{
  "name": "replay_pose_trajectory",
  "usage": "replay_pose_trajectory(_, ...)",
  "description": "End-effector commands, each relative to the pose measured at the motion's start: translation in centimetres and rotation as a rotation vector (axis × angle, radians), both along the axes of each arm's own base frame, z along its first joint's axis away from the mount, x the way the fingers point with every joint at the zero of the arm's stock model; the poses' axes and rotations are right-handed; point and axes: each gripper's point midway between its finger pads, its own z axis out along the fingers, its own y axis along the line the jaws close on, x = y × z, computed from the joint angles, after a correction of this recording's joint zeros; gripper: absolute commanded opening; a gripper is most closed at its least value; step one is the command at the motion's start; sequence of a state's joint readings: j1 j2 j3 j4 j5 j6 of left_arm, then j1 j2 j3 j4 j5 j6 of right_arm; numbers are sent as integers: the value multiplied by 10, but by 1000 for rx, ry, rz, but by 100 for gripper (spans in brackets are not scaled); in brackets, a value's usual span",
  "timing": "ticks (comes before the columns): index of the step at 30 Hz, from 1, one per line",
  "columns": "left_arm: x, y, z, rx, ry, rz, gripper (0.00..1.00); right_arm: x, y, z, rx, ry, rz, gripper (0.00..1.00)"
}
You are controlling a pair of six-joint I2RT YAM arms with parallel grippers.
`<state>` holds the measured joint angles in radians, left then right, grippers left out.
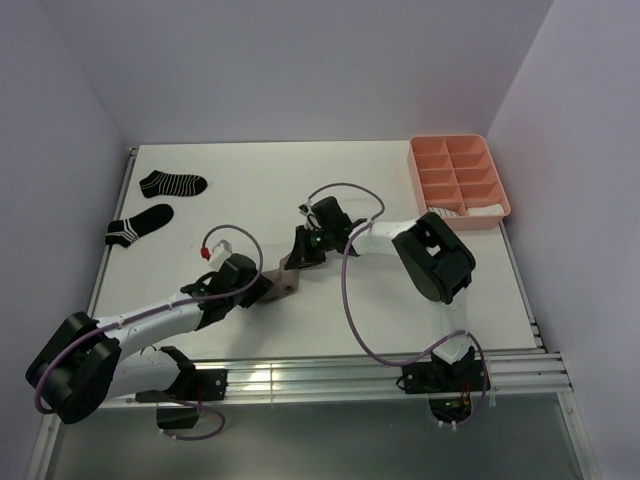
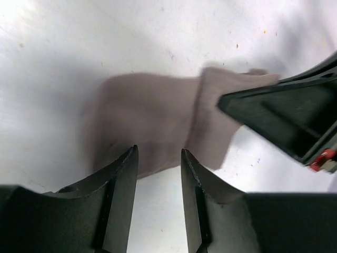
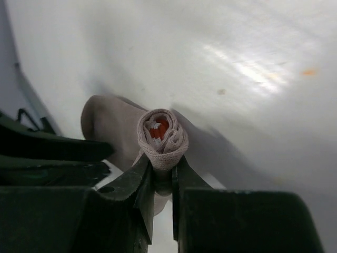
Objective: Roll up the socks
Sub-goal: Roll the sock at the center of the board.
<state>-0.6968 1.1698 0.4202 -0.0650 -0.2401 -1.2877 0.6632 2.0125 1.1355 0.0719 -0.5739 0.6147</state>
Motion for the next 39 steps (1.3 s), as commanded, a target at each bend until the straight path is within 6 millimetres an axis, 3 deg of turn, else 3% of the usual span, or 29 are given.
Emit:
replay_pose_trajectory(1, 11, 12, 7, 138, -38, -28, 43, 18, -54, -20, -290, -61, -59, 0)
replay_pose_trajectory(5, 22, 6, 6, 171, -43, -50, 34, 33, -67, -9, -381, -115, -80, 0)
replay_pose_trajectory(10, 35, 5, -6, 213, -28, -53, 22, 36, -85, -7, -497, -119, -98, 0)
replay_pose_trajectory(14, 50, -2, -14, 253, -19, -70, 19, 48, -94, 2, -592, -139, -120, 0)
replay_pose_trajectory(18, 62, -8, -12, 276, -38, -82, 18, 45, -100, 3, -681, -128, -107, 0)
replay_pose_trajectory(21, 67, -9, -6, 289, -50, -88, 22, 46, -106, 1, -772, -110, -120, 0)
replay_pose_trajectory(22, 68, -10, -3, 286, -64, -93, 27, 43, -106, -6, -799, -97, -112, 0)
replay_pose_trajectory(27, 68, -23, 36, 290, -218, -157, 40, 40, -101, -9, -838, -61, -114, 0)
replay_pose_trajectory(30, 62, -43, 52, 336, -272, -195, 43, 34, -97, -18, -859, -32, -99, 0)
replay_pose_trajectory(31, 58, -60, 61, 333, -294, -226, 44, 33, -95, -19, -861, -26, -96, 0)
replay_pose_trajectory(34, 49, -80, 59, 404, -313, -277, 46, 28, -89, -22, -851, -2, -79, 0)
replay_pose_trajectory(37, 52, -104, 66, 460, -344, -310, 48, 28, -87, -22, -845, 11, -82, 0)
replay_pose_trajectory(39, 54, -111, 58, 523, -348, -325, 48, 26, -86, -23, -842, 22, -79, 0)
